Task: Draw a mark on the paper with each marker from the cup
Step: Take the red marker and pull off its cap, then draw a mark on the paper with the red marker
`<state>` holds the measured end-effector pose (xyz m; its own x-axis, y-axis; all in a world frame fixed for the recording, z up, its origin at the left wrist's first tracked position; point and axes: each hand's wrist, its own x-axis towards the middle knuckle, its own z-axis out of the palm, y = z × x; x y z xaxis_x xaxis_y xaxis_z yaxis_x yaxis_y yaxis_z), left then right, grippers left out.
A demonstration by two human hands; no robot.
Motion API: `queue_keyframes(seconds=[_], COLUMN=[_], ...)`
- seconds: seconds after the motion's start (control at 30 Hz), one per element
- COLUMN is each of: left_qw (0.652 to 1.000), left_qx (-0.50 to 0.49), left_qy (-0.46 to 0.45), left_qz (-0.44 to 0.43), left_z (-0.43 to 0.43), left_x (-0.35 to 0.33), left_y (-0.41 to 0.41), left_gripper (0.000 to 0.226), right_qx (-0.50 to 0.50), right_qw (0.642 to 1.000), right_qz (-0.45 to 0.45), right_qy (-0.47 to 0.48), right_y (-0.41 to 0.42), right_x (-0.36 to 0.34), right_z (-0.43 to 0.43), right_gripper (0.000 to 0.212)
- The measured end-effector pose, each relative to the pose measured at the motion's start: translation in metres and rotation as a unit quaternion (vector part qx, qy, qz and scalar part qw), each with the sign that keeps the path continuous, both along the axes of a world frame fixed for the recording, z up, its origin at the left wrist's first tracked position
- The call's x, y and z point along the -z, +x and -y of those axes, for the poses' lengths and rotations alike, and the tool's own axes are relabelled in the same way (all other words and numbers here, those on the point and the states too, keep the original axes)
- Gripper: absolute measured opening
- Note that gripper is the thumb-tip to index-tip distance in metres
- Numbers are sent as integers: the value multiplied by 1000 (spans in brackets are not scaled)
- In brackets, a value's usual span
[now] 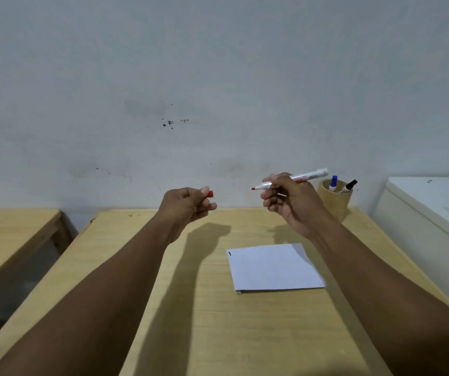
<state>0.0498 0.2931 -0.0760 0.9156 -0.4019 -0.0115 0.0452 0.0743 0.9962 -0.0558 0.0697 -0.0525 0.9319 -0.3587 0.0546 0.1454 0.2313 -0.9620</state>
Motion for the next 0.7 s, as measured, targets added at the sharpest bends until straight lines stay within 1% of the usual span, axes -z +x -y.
queue_keyframes(seconds=[0.03, 0.07, 0.1, 0.13, 0.17, 0.27, 0.33, 0.4, 0.47, 0.5, 0.57, 0.63, 0.67, 0.7], left_qw=[997, 982, 957, 927, 905, 866, 836, 816, 815, 820, 841, 865, 867, 862], left_qx=[-11, -11, -8, -3, 7, 58, 90, 101, 98, 93, 69, 25, 0, -23], left_qy=[66, 154, 245, 316, 358, 421, 465, 490, 486, 478, 451, 416, 408, 412], left_qz=[47, 104, 158, 201, 230, 266, 279, 289, 299, 300, 289, 280, 285, 295], left_z=[-8, -14, -16, -15, -13, -5, -5, -5, -5, -4, -5, -8, -11, -15], left_x=[8, 18, 26, 32, 36, 44, 51, 57, 61, 64, 69, 78, 84, 91], left_y=[3, 6, 6, 4, 2, -1, 1, 0, -3, -5, -10, -18, -22, -27], left_gripper=[19, 17, 15, 13, 12, 8, 2, 3, 5, 7, 11, 25, 35, 46], right_qx=[9, 8, 2, -7, -16, -11, 3, 3, -1, -2, -3, -7, -9, -9], right_qw=[999, 997, 994, 991, 987, 985, 988, 990, 991, 991, 991, 990, 990, 989], right_qz=[-14, -35, -57, -76, -87, -99, -102, -104, -104, -103, -94, -85, -83, -81], right_qy=[-30, -62, -89, -112, -131, -143, -119, -96, -87, -86, -95, -109, -115, -120], right_y=[-3, -5, -7, -7, -6, -3, 0, 0, 0, 0, -2, -4, -4, -4], right_x=[2, 6, 11, 19, 28, 57, 73, 83, 90, 94, 100, 104, 106, 107], right_z=[5, 7, 5, 1, -4, -21, -30, -34, -36, -36, -37, -37, -37, -36], right_gripper=[12, 11, 9, 8, 8, 17, 25, 27, 27, 26, 20, 16, 15, 14])
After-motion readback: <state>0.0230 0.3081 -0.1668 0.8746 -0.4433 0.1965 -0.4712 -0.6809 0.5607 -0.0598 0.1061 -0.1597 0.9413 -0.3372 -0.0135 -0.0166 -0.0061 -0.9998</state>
